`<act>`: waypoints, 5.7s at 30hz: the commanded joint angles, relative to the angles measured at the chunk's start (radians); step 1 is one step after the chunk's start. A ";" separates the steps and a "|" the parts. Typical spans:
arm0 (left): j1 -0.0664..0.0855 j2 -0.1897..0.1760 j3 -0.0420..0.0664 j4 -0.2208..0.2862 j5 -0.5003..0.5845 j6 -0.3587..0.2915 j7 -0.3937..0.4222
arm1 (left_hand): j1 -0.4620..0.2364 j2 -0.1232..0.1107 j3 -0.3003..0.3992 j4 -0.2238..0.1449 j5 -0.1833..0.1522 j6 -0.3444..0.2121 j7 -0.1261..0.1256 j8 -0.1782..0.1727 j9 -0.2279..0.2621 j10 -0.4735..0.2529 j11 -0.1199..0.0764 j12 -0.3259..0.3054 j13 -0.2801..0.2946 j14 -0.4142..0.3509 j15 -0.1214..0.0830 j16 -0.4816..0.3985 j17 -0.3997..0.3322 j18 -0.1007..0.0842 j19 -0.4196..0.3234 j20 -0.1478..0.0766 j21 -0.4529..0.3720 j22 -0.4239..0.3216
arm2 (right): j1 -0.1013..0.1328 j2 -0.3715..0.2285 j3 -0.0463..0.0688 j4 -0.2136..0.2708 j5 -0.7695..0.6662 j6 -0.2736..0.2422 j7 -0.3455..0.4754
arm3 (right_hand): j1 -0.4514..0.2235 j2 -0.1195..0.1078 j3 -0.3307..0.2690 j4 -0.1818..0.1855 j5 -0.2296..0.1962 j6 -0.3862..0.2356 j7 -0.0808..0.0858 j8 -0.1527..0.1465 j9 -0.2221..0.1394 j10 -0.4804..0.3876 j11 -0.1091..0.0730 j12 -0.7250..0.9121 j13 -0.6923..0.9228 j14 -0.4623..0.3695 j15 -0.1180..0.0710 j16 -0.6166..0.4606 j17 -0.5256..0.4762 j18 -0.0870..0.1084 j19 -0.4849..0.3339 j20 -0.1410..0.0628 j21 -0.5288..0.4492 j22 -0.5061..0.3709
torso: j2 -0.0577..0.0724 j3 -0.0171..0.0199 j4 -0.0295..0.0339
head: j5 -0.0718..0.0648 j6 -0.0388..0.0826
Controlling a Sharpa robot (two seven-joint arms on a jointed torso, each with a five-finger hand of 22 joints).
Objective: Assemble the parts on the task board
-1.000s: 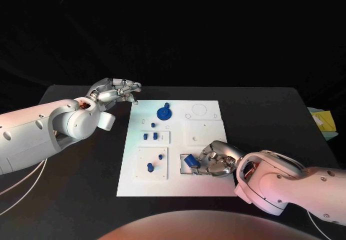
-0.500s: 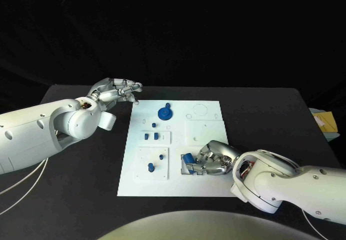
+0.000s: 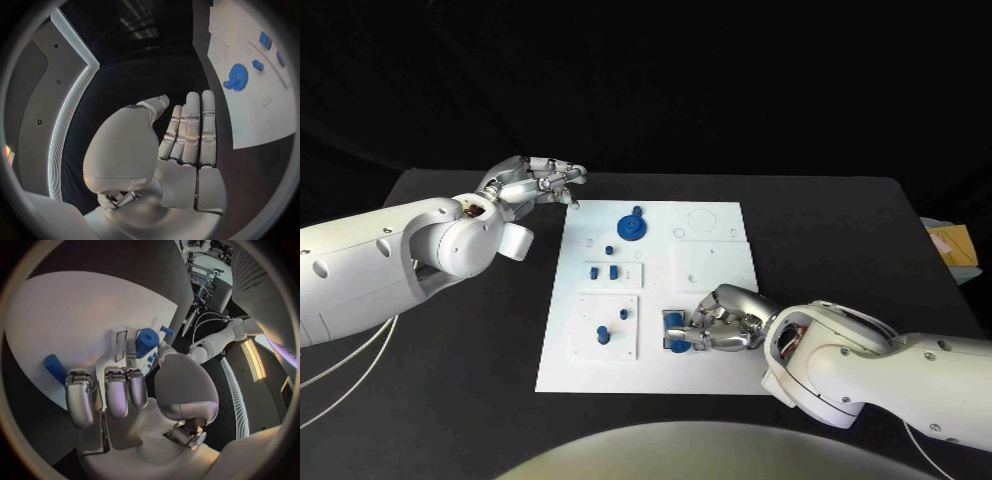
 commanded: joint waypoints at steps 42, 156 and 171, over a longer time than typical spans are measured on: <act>0.000 0.000 0.000 0.000 0.001 0.019 0.002 | -0.005 0.015 -0.001 0.016 0.004 -0.007 0.001 -0.006 0.002 -0.009 0.002 0.009 0.001 -0.004 0.002 -0.005 0.000 0.013 0.006 0.003 -0.008 -0.005 | 0.002 -0.030 0.000 0.000 -0.045 0.055 0.039 | 0.301 0.129 -0.188 -0.010 0.076 -0.007 -0.017 0.071 0.002 0.073 -0.015 -0.011 0.230 0.104 -0.015 0.004 0.263 -0.014 0.105 -0.011 0.003 0.263 | 0.000 -0.0001 0.0002 | -0.002 -0.002; -0.001 -0.022 -0.002 0.011 0.001 0.024 0.015 | -0.003 0.013 -0.003 0.021 0.004 -0.008 0.000 -0.006 0.003 -0.011 0.002 0.013 0.001 -0.005 0.002 -0.005 0.000 0.013 0.008 0.003 -0.014 -0.008 | -0.068 -0.180 -0.003 -0.004 -0.410 0.102 -0.058 | 0.630 0.093 -0.026 -0.065 0.143 -0.020 -0.010 0.008 -0.007 0.049 -0.010 -0.045 0.211 0.104 -0.013 0.004 0.263 -0.014 0.105 -0.011 0.003 0.263 | -0.001 0.0002 -0.0007 | -0.025 -0.002; -0.001 -0.021 -0.002 0.011 0.001 0.024 0.013 | -0.004 0.014 -0.003 0.023 0.004 -0.008 0.001 -0.005 0.003 -0.011 0.002 0.013 0.001 -0.005 0.002 -0.005 0.000 0.013 0.009 0.003 -0.015 -0.009 | -0.043 -0.191 -0.002 0.033 -0.263 0.012 -0.028 | 0.383 -0.062 0.493 -0.088 0.246 -0.062 -0.003 0.054 0.103 0.061 -0.006 -0.034 0.219 0.104 -0.009 0.004 0.263 -0.014 0.105 -0.007 0.003 0.263 | 0.000 0.0000 -0.0005 | -0.024 -0.001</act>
